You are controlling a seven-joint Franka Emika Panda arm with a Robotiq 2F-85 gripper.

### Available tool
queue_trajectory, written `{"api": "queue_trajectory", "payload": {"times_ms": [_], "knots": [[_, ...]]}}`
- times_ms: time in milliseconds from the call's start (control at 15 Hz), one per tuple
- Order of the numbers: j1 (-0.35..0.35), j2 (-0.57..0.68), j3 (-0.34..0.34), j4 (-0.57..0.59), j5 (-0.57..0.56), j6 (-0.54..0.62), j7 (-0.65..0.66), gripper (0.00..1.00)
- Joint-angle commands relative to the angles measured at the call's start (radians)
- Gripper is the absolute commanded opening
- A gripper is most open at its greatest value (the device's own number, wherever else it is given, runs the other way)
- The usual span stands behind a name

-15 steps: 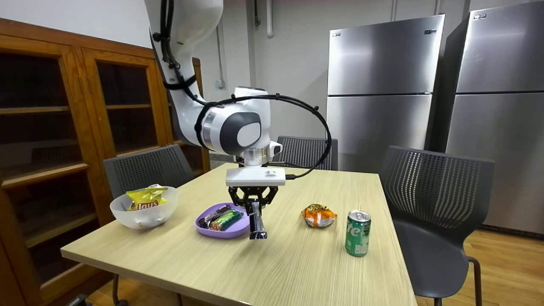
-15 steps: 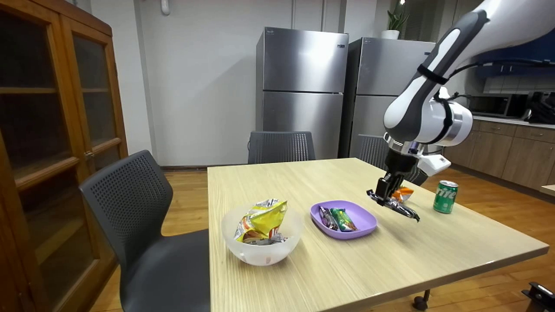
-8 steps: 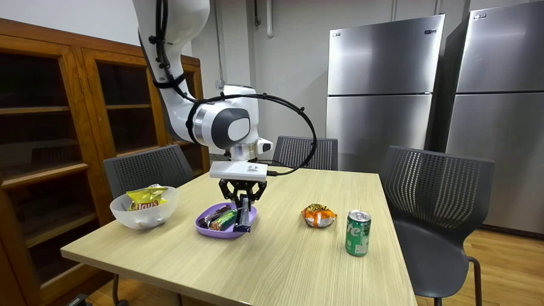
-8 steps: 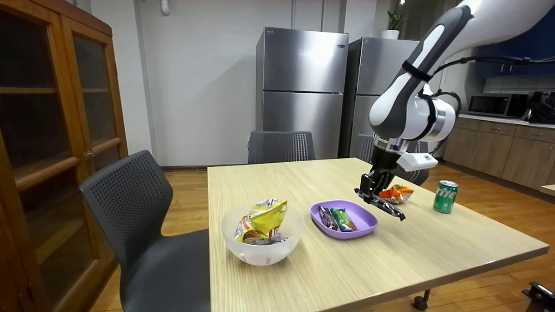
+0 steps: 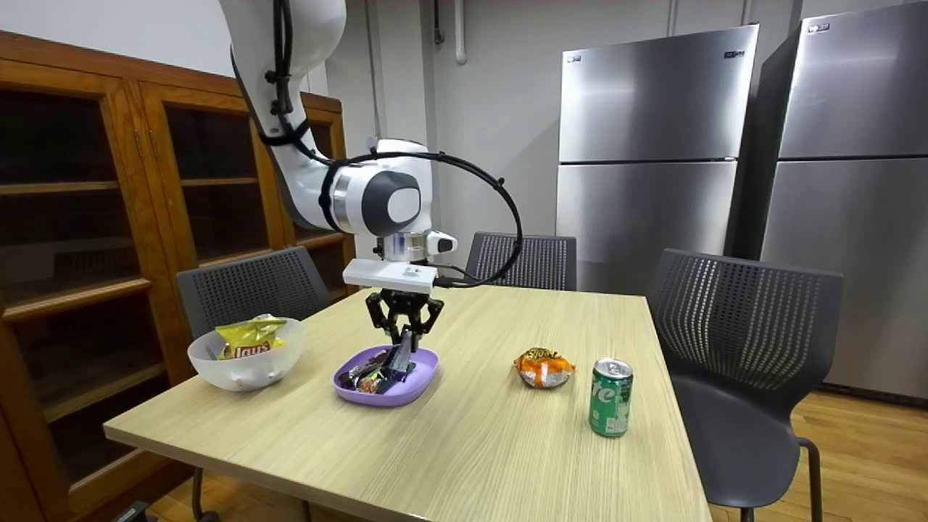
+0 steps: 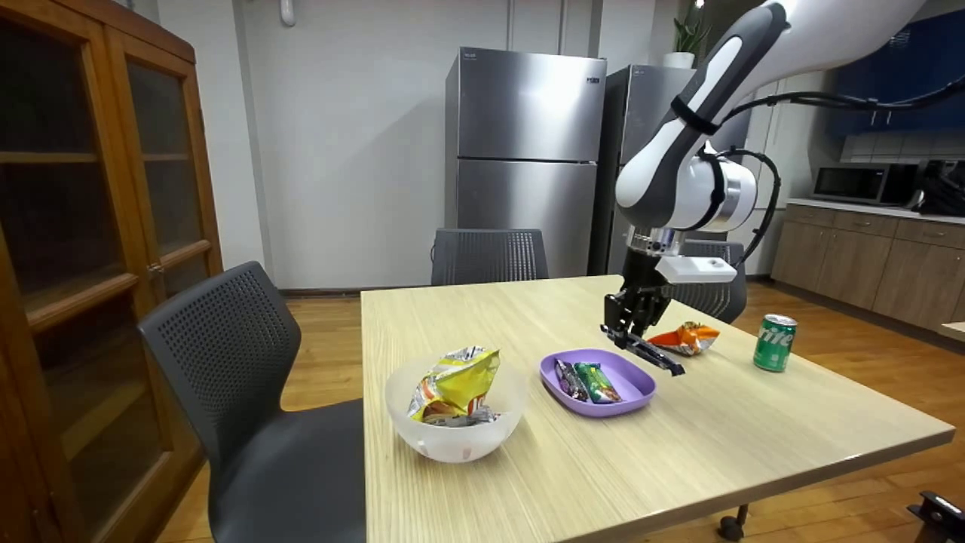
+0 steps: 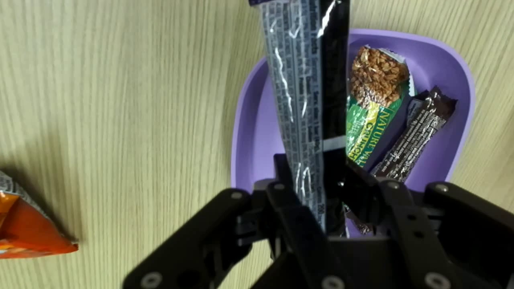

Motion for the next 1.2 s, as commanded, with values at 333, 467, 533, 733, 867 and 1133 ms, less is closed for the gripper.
{"api": "queue_trajectory", "payload": {"times_ms": [333, 467, 533, 733, 867, 1133], "knots": [[0.067, 0.123, -0.044, 0.159, 0.027, -0.087, 0.166, 0.09], [0.072, 0.143, -0.052, 0.174, 0.026, -0.081, 0.192, 0.09], [0.075, 0.151, -0.057, 0.179, 0.023, -0.079, 0.202, 0.09], [0.073, 0.162, -0.061, 0.186, 0.022, -0.076, 0.211, 0.59], [0.061, 0.151, -0.053, 0.178, 0.028, -0.071, 0.196, 0.67], [0.036, 0.123, -0.042, 0.167, 0.052, -0.064, 0.176, 0.97]]}}
